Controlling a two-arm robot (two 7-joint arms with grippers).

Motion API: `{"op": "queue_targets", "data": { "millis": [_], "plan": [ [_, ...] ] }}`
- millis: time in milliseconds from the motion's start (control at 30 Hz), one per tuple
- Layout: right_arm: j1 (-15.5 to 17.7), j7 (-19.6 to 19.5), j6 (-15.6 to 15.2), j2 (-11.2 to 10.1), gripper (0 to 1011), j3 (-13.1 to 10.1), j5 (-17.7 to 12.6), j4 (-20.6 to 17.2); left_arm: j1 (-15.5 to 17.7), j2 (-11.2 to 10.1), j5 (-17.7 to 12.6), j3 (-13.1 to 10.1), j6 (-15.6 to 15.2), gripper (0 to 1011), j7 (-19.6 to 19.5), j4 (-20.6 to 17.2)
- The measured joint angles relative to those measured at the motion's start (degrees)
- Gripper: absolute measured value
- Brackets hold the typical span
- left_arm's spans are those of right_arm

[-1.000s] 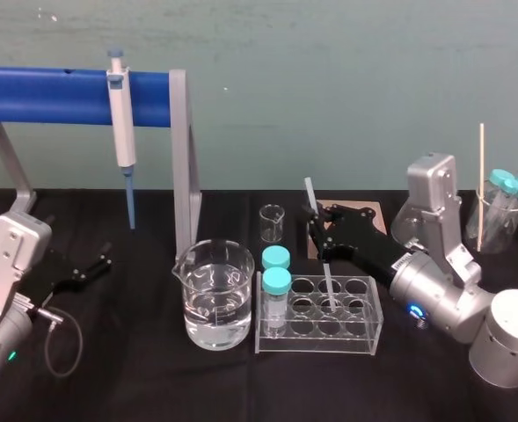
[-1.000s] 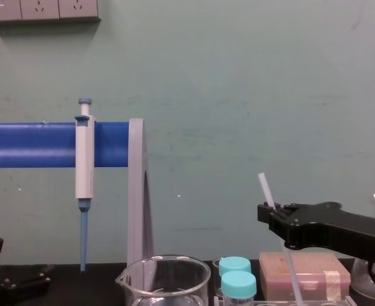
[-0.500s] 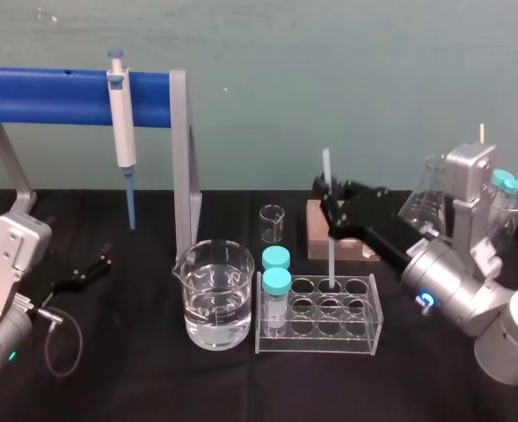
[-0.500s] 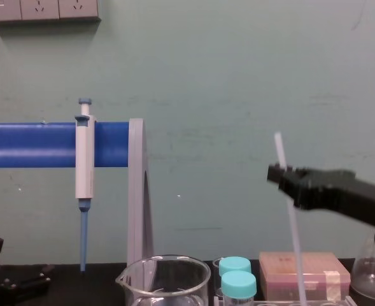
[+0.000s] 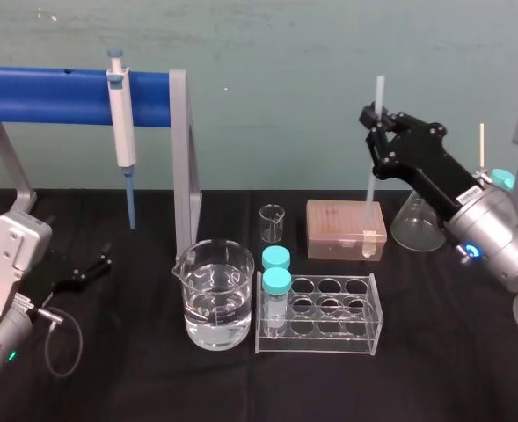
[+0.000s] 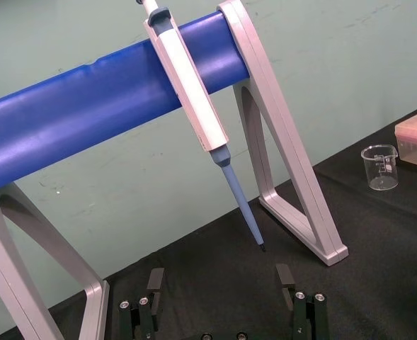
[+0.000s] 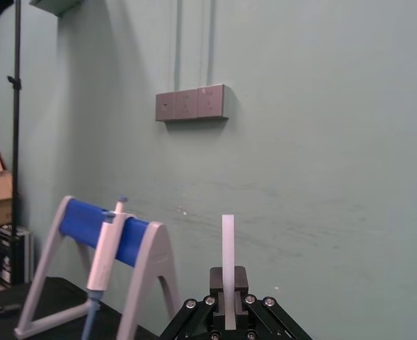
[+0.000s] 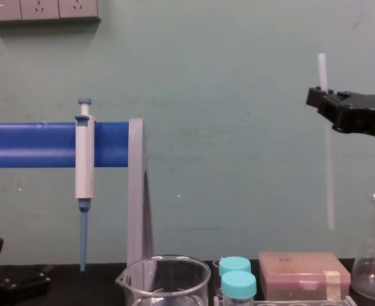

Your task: Pick up the stirring rod with one hand, then place it down.

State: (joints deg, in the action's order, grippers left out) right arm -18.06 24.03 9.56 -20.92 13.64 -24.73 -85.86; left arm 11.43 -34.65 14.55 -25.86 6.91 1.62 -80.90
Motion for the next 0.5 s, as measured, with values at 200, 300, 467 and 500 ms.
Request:
{"op": "queue_targets", "data": {
  "millis": [200,300,467,500],
  "plan": [
    [0.39,-0.48,-0.31,-0.57,68,-0.71,0.83,-0.20,0.00,0.00,0.00,0.00,0.00,1000,0.00,0.00],
    [0.65,-0.55,-0.52,-0.57,67,-0.90,0.99,-0.30,0.00,0.00,0.00,0.00,0.00,1000,0.00,0.00],
    [0.90,-0.53,-0.76,-0.50,67,-1.07,1.12,-0.35,0.00,0.00,0.00,0.00,0.00,1000,0.00,0.00],
    [0.90,-0.53,-0.76,-0.50,67,-1.07,1.12,-0.35,0.00,0.00,0.00,0.00,0.00,1000,0.00,0.00]
  ]
}}
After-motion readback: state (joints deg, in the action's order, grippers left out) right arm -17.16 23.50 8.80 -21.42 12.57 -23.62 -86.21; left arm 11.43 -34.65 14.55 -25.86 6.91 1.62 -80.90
